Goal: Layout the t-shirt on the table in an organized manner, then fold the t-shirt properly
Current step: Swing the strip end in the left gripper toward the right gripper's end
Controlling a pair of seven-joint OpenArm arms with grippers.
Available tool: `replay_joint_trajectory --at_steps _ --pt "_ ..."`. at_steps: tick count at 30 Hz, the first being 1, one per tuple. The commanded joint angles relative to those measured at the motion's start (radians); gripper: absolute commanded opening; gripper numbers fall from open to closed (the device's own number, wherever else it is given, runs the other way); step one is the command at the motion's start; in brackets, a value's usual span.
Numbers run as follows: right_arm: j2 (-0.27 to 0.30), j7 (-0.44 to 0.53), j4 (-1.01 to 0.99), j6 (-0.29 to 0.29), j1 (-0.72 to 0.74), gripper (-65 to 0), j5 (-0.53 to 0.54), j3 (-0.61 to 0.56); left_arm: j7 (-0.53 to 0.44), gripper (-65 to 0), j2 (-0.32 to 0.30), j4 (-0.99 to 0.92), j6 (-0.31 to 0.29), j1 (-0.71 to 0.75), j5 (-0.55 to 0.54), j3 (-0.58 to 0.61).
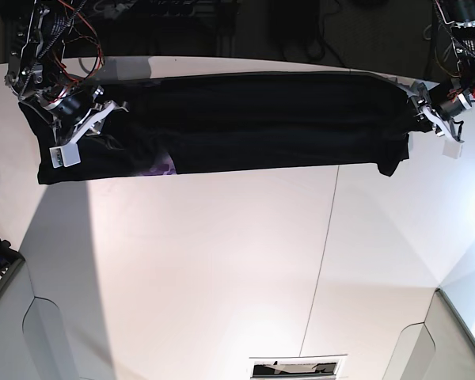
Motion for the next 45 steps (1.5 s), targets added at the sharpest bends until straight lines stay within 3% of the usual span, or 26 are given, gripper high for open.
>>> replay_joint_trajectory --at_steps 1,12,15,19,22,27,31,34,45 --pt "0.008 0.025 0.014 0.001 0.016 -65.0 0.019 0.001 0.005 -65.0 -0.024 0.013 0.010 -0.011 0.048 0.000" --pt "0.009 0.024 0.014 0.000 0.145 -65.0 0.019 0.088 -0.098 -65.0 -0.092 0.035 0.010 -0.237 0.293 0.023" --pt "0.011 0.024 0.014 0.001 0.172 -65.0 0.019 0.117 -0.169 -65.0 -0.111 0.035 0.010 -0.281 0.383 0.102" --pt "0.017 0.018 0.014 0.000 0.185 -65.0 0.019 0.139 -0.300 -65.0 -0.128 0.032 0.010 -0.377 0.602 0.243" --pt "0.016 0.011 0.014 0.000 0.185 -65.0 0.020 0.141 -0.330 -65.0 -0.154 0.008 0.010 -0.468 0.687 0.329" --pt "0.016 0.002 0.014 0.000 0.185 -65.0 0.025 0.141 -0.318 -65.0 -0.218 -0.024 0.025 -0.576 0.683 0.387" --pt "0.016 -0.001 0.014 0.001 0.185 -65.0 0.040 0.141 -0.242 -65.0 -0.215 0.053 0.043 -0.588 0.615 0.393" --pt "0.016 -0.011 0.014 0.000 0.184 -65.0 0.039 0.141 -0.179 -65.0 -0.178 0.178 0.042 -0.545 0.533 0.403" --pt "0.016 -0.023 0.014 0.000 0.184 -65.0 0.046 0.142 -0.150 -65.0 0.018 0.289 0.039 -0.422 0.538 0.578"
